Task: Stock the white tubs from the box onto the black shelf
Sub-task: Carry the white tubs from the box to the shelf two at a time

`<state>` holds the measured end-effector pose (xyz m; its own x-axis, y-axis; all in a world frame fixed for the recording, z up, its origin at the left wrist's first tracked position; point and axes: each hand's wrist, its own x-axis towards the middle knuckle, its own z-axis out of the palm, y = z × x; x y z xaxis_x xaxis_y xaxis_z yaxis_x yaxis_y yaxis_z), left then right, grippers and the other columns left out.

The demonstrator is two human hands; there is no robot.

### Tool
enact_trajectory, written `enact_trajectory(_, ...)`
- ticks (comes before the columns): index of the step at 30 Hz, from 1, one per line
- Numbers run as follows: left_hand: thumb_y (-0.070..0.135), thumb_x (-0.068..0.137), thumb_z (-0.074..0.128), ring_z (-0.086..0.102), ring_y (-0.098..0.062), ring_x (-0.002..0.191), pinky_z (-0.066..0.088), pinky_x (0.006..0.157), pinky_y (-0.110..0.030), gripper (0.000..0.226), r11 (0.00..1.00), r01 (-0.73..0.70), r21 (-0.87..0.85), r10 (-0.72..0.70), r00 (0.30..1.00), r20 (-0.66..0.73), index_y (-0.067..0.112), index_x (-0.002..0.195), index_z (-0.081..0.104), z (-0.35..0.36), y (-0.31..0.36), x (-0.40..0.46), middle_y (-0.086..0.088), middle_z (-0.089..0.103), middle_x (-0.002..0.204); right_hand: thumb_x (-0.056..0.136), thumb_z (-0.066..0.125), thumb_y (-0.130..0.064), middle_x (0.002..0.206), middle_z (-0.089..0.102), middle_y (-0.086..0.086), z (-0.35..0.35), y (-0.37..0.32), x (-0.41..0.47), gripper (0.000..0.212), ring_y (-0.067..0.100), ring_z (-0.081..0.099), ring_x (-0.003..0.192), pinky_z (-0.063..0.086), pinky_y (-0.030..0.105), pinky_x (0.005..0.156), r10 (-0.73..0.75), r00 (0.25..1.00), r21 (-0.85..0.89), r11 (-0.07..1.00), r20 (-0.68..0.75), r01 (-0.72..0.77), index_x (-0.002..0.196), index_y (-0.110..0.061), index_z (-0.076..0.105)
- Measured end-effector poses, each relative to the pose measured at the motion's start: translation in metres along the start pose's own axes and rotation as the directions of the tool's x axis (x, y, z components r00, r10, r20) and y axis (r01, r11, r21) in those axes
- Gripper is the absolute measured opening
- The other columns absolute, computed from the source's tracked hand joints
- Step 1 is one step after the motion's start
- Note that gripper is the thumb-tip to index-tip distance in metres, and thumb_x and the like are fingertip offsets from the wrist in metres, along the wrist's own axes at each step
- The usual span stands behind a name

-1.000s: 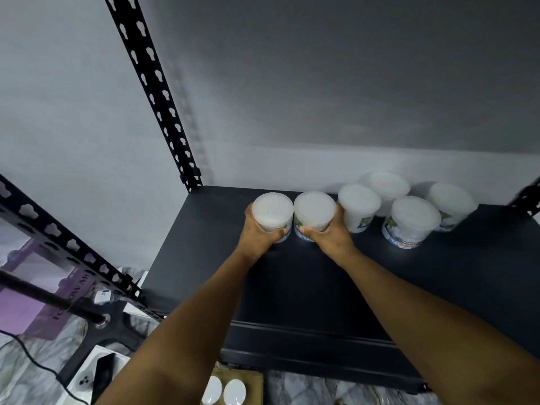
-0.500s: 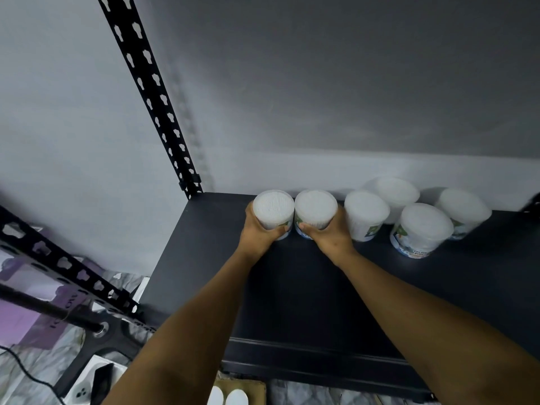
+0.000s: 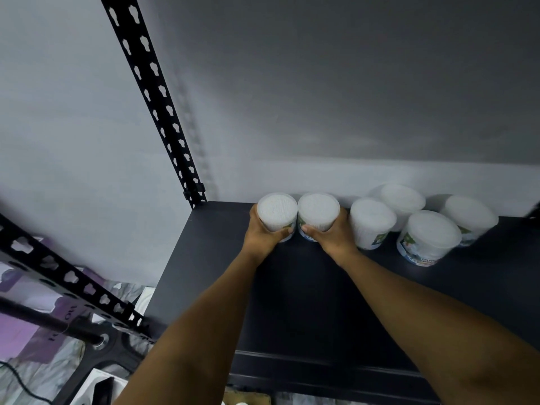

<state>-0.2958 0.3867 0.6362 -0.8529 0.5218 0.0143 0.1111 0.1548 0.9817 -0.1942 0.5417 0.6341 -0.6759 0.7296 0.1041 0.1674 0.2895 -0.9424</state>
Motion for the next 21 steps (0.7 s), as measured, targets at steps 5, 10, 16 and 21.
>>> enact_trajectory(5, 0.018, 0.066, 0.086, 0.044, -0.012, 0.121, 0.042, 0.094, -0.025, 0.094, 1.000, 0.010, 0.002, -0.010, 1.000, 0.005, 0.029, 0.137, 0.025, -0.001, 0.000, 0.004, 0.009, 0.042, 0.128, 0.054, 0.091, -0.027, 0.128, 0.051, 0.000, 0.003, 0.001, 0.002, 0.089, 0.014, 0.049, 0.118, 0.045, 0.034, 0.100, 0.006, 1.000, -0.013, 1.000, -0.003, -0.006, 0.130, -0.017, 0.044)
enact_trajectory(10, 0.018, 0.068, 0.085, 0.043, -0.011, 0.120, 0.040, 0.090, -0.021, 0.094, 0.999, 0.024, 0.033, -0.025, 1.000, 0.003, 0.027, 0.139, 0.024, -0.001, 0.000, 0.008, 0.009, 0.041, 0.128, 0.056, 0.090, -0.025, 0.129, 0.050, -0.001, 0.004, 0.000, 0.004, 0.088, 0.015, 0.048, 0.119, 0.043, 0.033, 0.100, 0.021, 1.000, -0.011, 1.000, -0.004, -0.021, 0.130, -0.018, 0.043)
enact_trajectory(16, 0.023, 0.066, 0.086, 0.044, -0.015, 0.123, 0.044, 0.098, -0.032, 0.095, 0.997, 0.041, 0.066, -0.044, 0.998, 0.035, 0.029, 0.137, 0.023, -0.004, -0.003, 0.015, 0.007, 0.042, 0.130, 0.056, 0.089, -0.035, 0.133, 0.050, -0.003, 0.005, 0.000, 0.009, 0.093, 0.018, 0.048, 0.122, 0.043, 0.036, 0.101, 0.058, 0.998, -0.047, 0.997, 0.017, -0.058, 0.133, -0.023, 0.038)
enact_trajectory(21, 0.027, 0.064, 0.087, 0.043, -0.016, 0.124, 0.043, 0.104, -0.040, 0.096, 0.995, 0.053, 0.082, -0.057, 0.997, 0.048, 0.033, 0.134, 0.022, -0.007, 0.000, 0.014, 0.008, 0.040, 0.131, 0.058, 0.088, -0.031, 0.133, 0.050, -0.002, 0.005, -0.003, 0.009, 0.091, 0.018, 0.047, 0.121, 0.041, 0.030, 0.097, 0.086, 0.996, -0.065, 0.994, 0.021, -0.085, 0.133, -0.021, 0.037)
